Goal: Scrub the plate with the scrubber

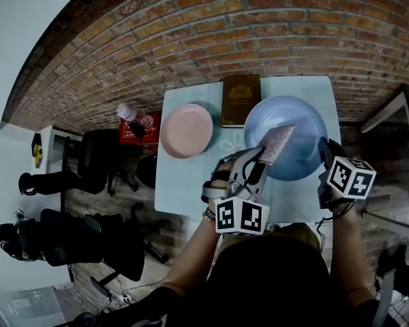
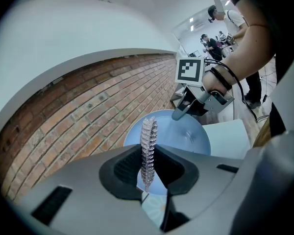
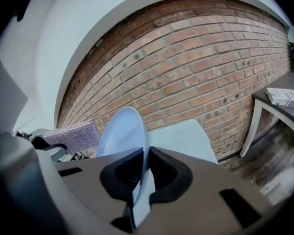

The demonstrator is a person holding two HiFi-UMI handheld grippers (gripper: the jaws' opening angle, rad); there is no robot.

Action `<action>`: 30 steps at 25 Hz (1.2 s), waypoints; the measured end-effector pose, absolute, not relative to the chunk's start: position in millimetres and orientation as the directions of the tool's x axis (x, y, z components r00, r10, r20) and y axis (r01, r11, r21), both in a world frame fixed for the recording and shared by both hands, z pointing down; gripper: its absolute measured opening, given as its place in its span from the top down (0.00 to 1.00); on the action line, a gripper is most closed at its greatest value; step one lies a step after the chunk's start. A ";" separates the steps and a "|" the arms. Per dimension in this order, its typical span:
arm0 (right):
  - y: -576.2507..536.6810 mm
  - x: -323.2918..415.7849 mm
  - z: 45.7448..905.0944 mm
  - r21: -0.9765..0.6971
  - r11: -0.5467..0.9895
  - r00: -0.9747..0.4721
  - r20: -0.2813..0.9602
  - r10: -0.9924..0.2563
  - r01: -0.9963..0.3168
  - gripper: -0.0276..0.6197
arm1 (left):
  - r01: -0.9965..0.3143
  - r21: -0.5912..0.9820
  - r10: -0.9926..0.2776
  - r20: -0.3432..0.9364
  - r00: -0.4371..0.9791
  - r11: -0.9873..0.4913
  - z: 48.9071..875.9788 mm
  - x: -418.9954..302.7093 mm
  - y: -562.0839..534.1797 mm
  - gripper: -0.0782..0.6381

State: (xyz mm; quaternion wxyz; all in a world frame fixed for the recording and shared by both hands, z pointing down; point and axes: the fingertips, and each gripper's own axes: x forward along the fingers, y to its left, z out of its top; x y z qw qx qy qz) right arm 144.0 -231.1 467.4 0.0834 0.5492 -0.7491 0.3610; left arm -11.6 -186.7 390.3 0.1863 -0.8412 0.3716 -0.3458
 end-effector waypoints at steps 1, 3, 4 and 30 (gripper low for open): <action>-230.1 144.7 461.1 -0.450 0.144 -0.385 0.507 -0.771 -0.881 0.88 | -0.497 -0.577 -0.758 0.433 0.487 -0.649 385.7 -8.3 -185.5 0.78; -227.5 146.1 451.4 -0.453 0.157 -0.391 0.484 -0.783 -0.877 0.88 | -0.495 -0.590 -0.766 0.419 0.488 -0.638 378.6 -3.8 -181.9 0.78; -226.1 147.2 447.2 -0.453 0.162 -0.391 0.475 -0.788 -0.877 0.88 | -0.493 -0.596 -0.768 0.414 0.488 -0.634 375.7 -1.7 -179.8 0.78; -194.1 163.7 414.3 -0.467 0.221 -0.425 0.393 -0.816 -0.856 0.88 | -0.455 -0.561 -0.697 0.354 0.624 -0.691 349.7 97.3 -167.2 0.78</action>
